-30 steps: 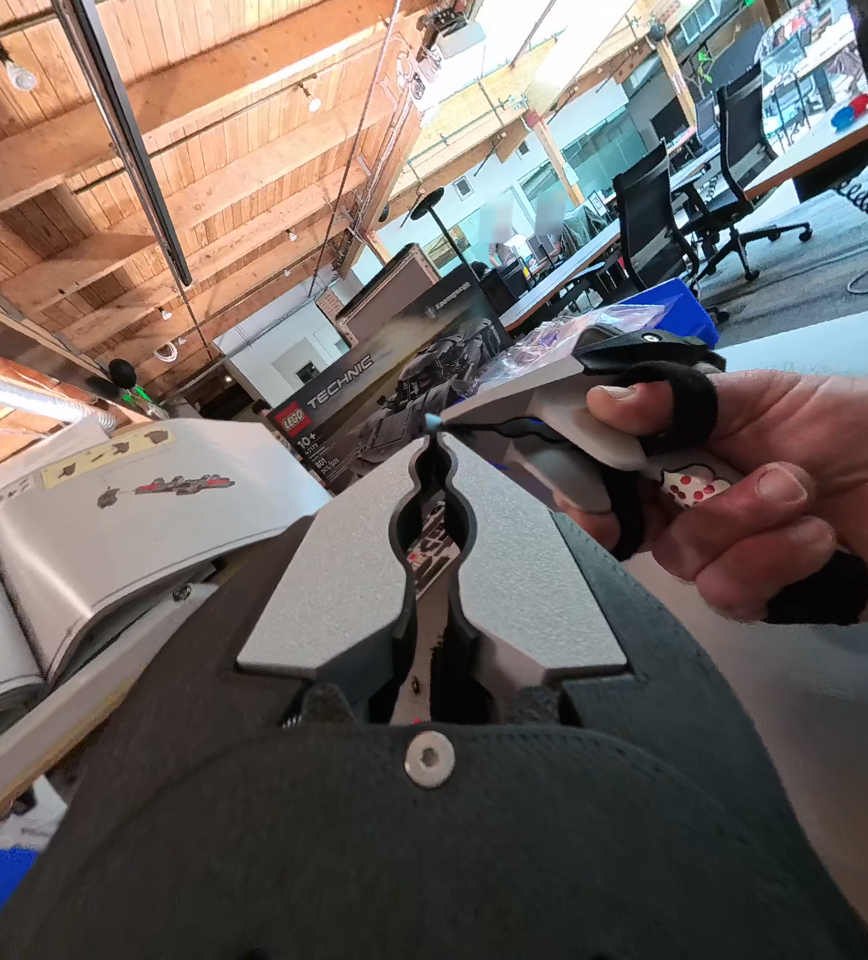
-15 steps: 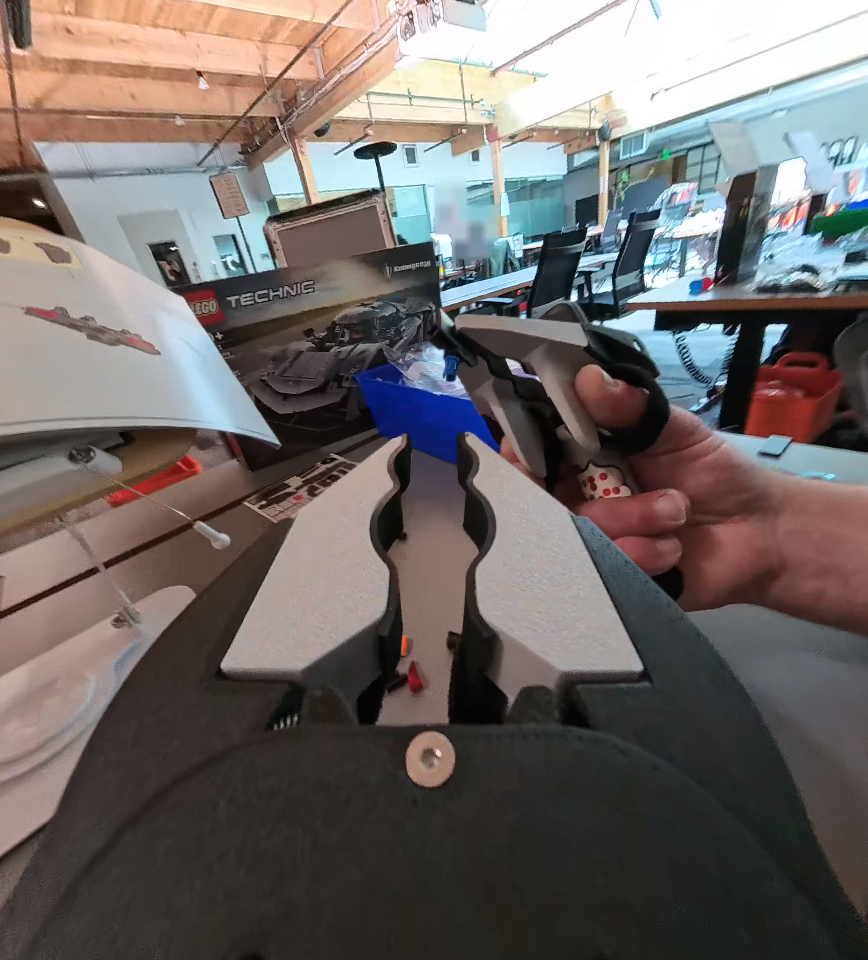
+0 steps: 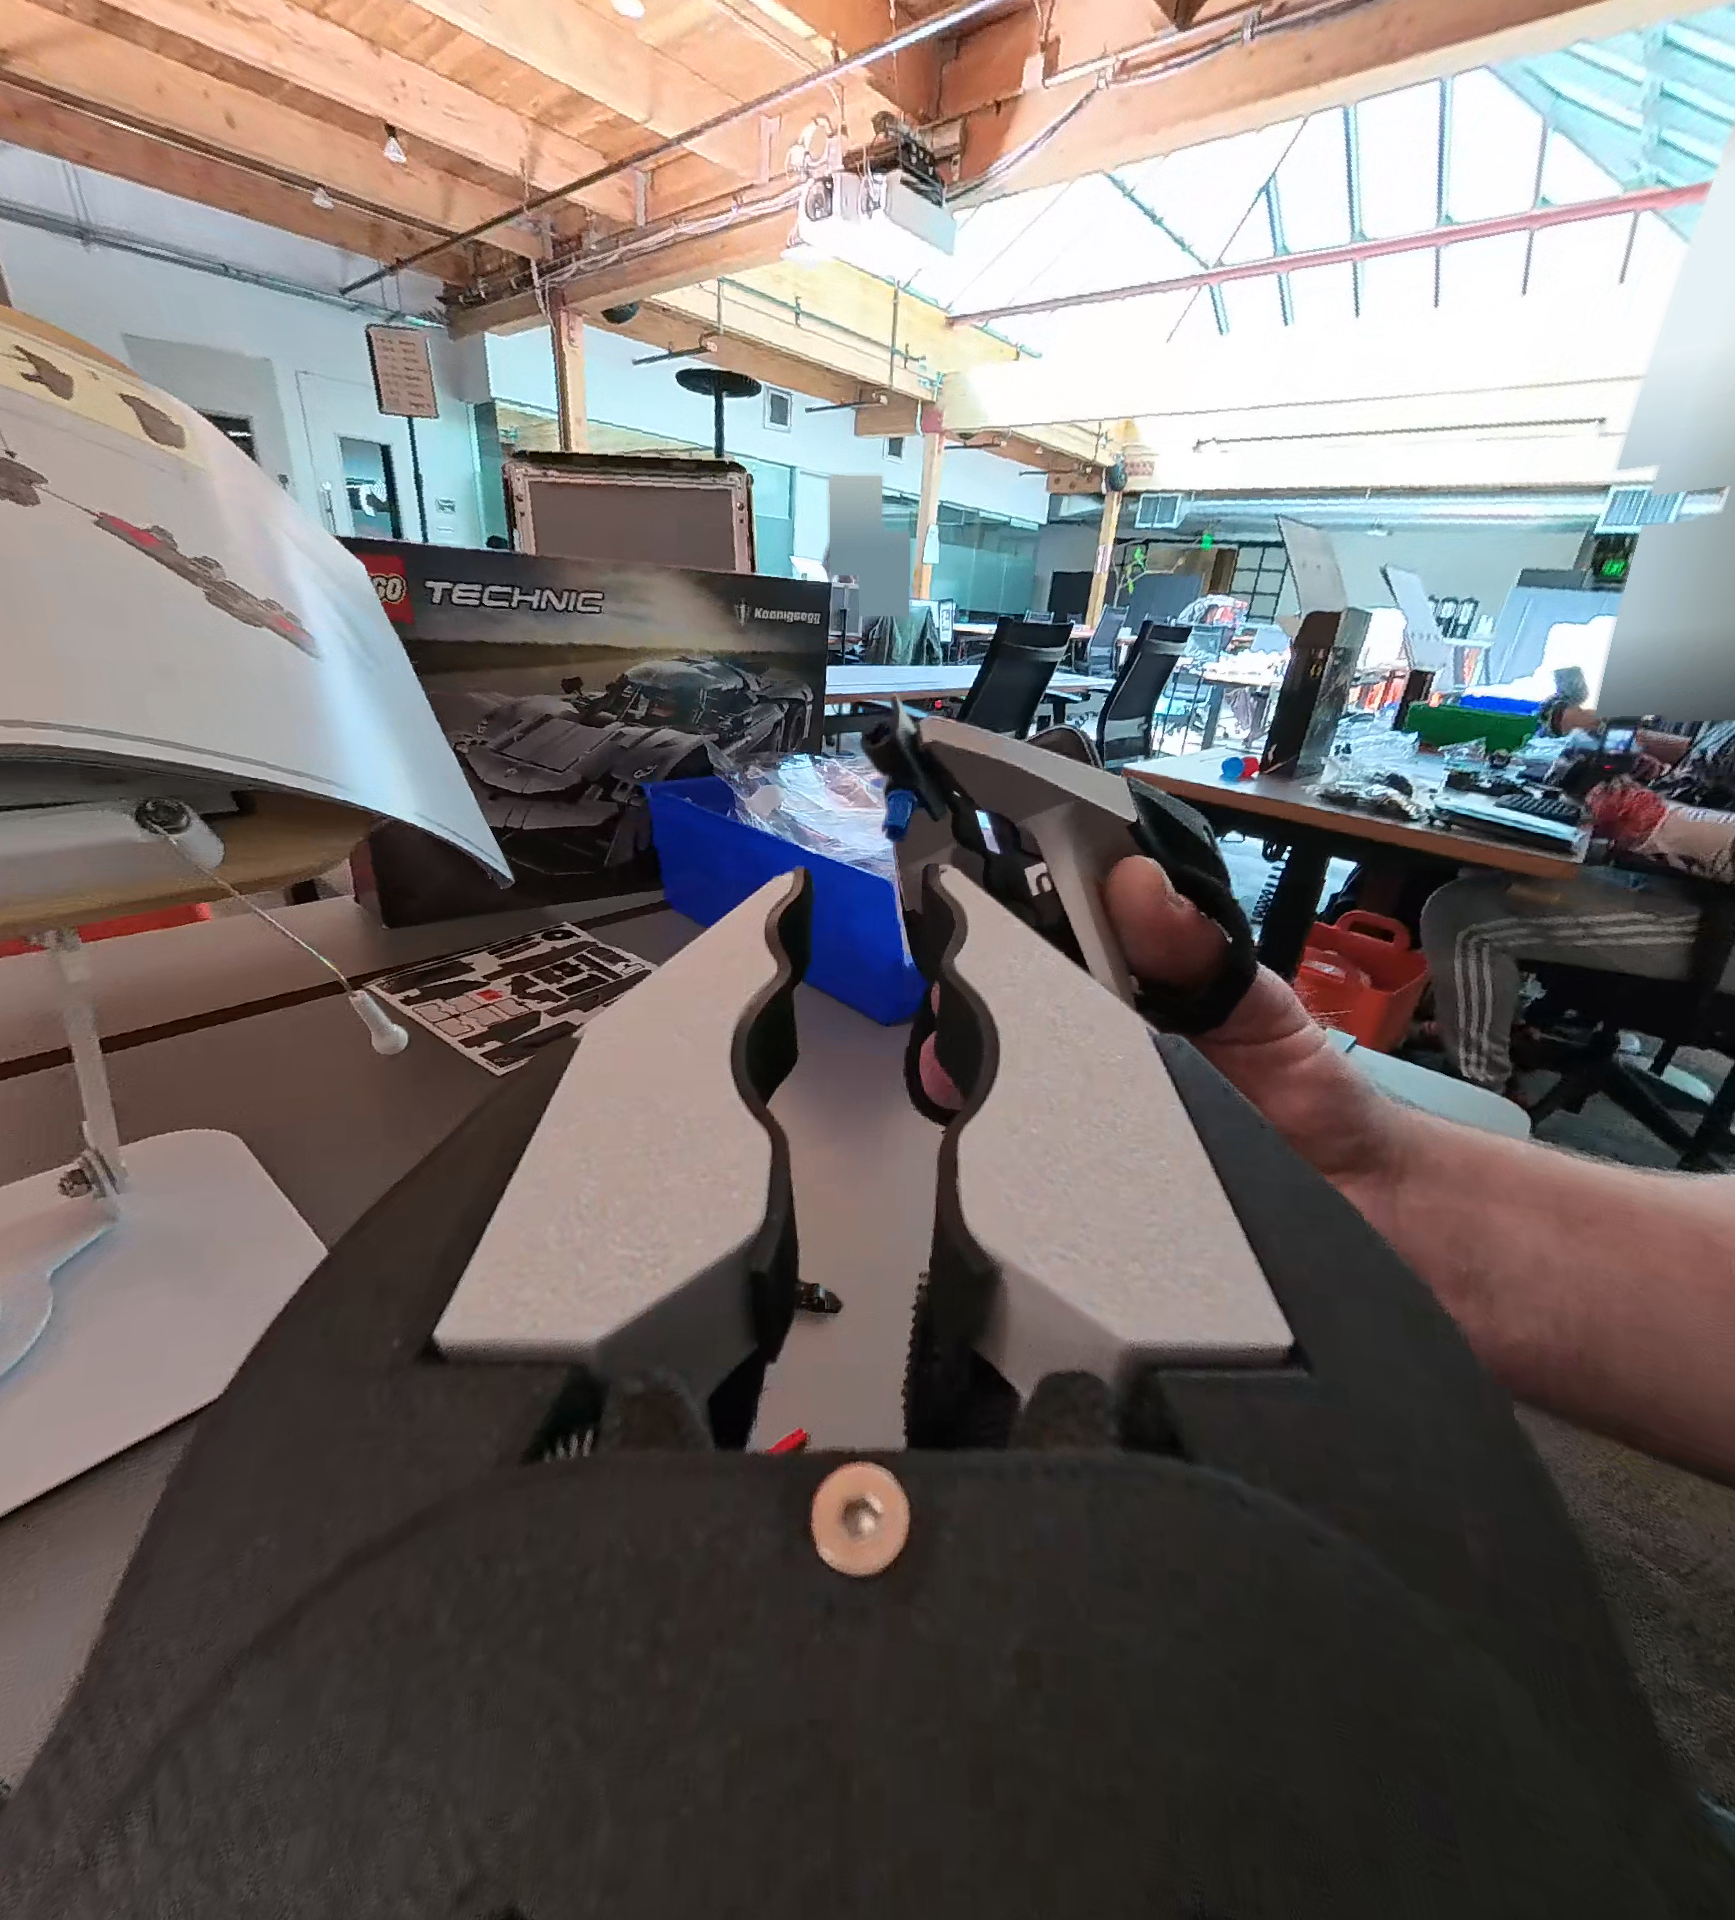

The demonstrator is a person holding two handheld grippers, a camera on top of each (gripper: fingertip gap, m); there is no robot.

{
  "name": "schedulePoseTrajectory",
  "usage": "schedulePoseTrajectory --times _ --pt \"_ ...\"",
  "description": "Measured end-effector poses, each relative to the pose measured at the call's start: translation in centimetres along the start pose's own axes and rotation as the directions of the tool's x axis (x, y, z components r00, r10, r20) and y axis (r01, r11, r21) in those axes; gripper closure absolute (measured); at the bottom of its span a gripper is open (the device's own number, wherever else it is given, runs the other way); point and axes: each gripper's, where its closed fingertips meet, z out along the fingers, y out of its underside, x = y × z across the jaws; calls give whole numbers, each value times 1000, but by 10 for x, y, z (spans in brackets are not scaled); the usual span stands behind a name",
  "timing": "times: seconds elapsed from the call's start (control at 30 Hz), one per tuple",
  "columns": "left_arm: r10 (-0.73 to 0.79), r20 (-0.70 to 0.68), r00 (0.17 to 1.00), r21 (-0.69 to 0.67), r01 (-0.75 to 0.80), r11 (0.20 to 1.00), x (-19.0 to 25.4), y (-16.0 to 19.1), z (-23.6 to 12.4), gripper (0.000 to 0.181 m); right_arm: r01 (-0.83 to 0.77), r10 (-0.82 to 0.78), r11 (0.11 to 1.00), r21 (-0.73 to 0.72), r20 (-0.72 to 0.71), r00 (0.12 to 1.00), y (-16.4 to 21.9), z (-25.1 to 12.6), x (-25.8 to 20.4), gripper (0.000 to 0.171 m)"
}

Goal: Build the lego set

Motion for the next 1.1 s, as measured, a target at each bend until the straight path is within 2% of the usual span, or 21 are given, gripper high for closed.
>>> schedulePoseTrajectory --times 0.13,0.3,0.53,0.7,1.0,1.1 --pt "-35 -28 999 7 35 999 3 -3 -1 162 -1 1 1000 -6 3 1000 4 3 0 171" --pt "-87 -67 994 34 90 995 7 -6 -1 172 -9 9 1000 -13 -1 1000 7 1 2 171" --pt "-69 -75 995 15 70 997 8 1 0 180 -4 3 999 -47 -21 1000 10 -5 5 171" --pt "-20 -61 998 -16 19 1000 10 2 -1 179 54 -61 992 -112 -60 996 12 -7 4 171" --pt "-29 -76 997 -69 24 997 11 5 -9 179 182 -219 954 -239 -138 966 22 -5 4 171" --pt "-43 -99 994 -96 33 995 13 7 -13 179 165 -206 950 -265 -134 969 26 -4 3 171"
